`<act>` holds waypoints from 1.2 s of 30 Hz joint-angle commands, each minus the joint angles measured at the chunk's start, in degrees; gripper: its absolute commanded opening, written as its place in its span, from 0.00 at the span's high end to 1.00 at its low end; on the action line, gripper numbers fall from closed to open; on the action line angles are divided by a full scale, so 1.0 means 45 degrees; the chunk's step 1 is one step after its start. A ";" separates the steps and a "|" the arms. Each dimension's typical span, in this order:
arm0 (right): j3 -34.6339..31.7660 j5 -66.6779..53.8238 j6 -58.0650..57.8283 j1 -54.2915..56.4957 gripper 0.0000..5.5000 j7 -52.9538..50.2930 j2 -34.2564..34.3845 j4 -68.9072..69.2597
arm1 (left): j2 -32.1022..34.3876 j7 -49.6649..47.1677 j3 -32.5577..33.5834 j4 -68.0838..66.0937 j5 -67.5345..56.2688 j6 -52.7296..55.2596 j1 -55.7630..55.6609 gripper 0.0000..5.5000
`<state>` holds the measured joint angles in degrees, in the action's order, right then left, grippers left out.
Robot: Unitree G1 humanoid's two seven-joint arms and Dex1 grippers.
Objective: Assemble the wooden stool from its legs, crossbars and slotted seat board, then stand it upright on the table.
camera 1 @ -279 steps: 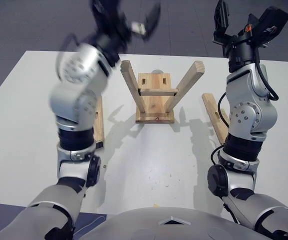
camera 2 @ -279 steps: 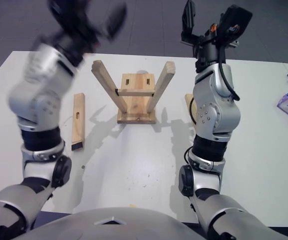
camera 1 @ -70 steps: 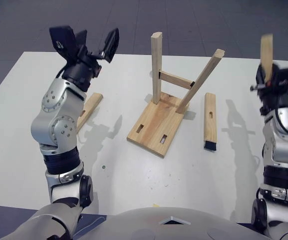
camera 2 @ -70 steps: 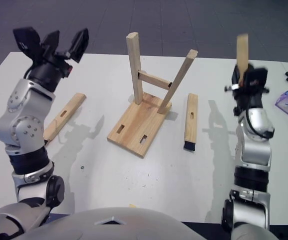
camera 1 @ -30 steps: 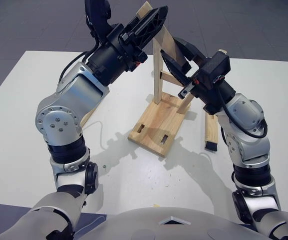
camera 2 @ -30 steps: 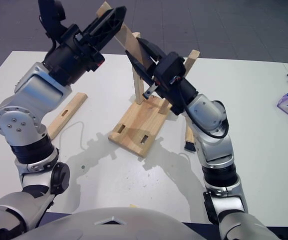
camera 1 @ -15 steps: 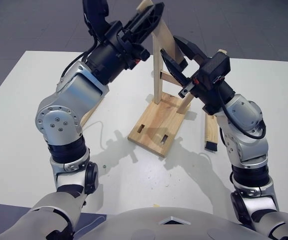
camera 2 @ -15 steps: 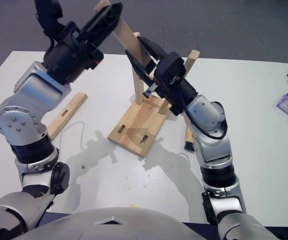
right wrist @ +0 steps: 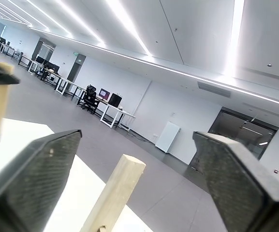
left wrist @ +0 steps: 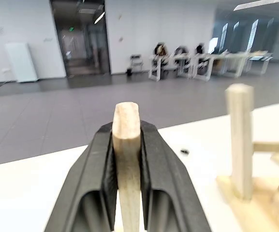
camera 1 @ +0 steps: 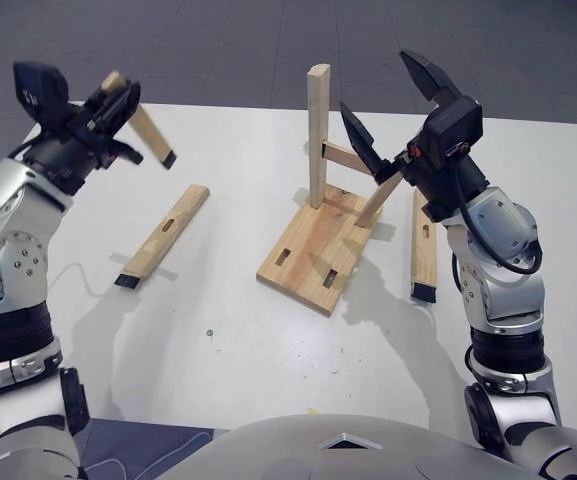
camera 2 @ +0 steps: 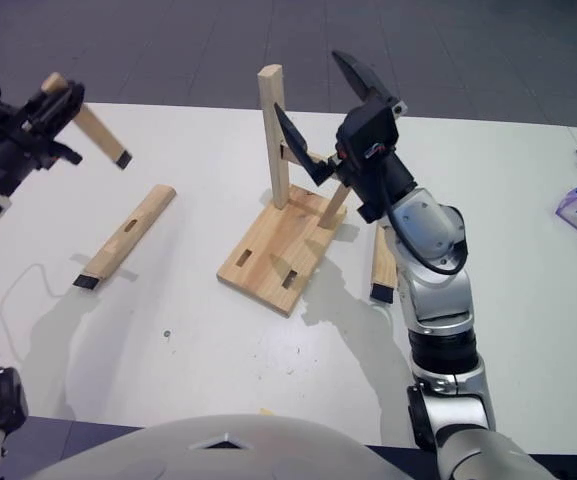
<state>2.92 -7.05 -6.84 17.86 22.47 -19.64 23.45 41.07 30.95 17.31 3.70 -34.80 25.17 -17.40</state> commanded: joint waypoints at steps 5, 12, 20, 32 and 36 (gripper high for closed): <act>-0.0185 0.0066 -0.0177 -0.0101 0.02 -0.0164 0.0051 -0.0031 | -0.0347 0.1939 -0.0024 -0.2322 0.0752 -0.1178 0.0989 0.92; -0.0270 0.0026 -0.0286 0.0072 0.02 -0.0098 -0.0012 -0.0099 | -0.1448 0.1252 0.1214 -0.3471 0.0355 -0.1420 0.1009 0.92; -0.0221 0.0047 -0.0282 0.0269 0.02 0.0085 -0.0055 -0.0223 | -0.2136 0.0649 0.1215 -0.3139 0.0552 -0.1234 0.1407 0.92; -0.0083 0.0222 -0.0292 0.0090 0.02 0.0054 0.0030 -0.0072 | -0.2008 0.0580 0.0958 -0.2293 0.0780 -0.0789 0.1917 0.92; -0.0072 0.0152 -0.0386 0.0120 0.02 0.0024 0.0082 -0.0024 | -0.2034 0.0709 0.0455 -0.2880 0.1442 -0.1244 0.1718 0.92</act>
<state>2.64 -6.16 -7.90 18.18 22.63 -19.50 22.72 31.45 33.85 21.23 -6.85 -31.22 19.96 -9.45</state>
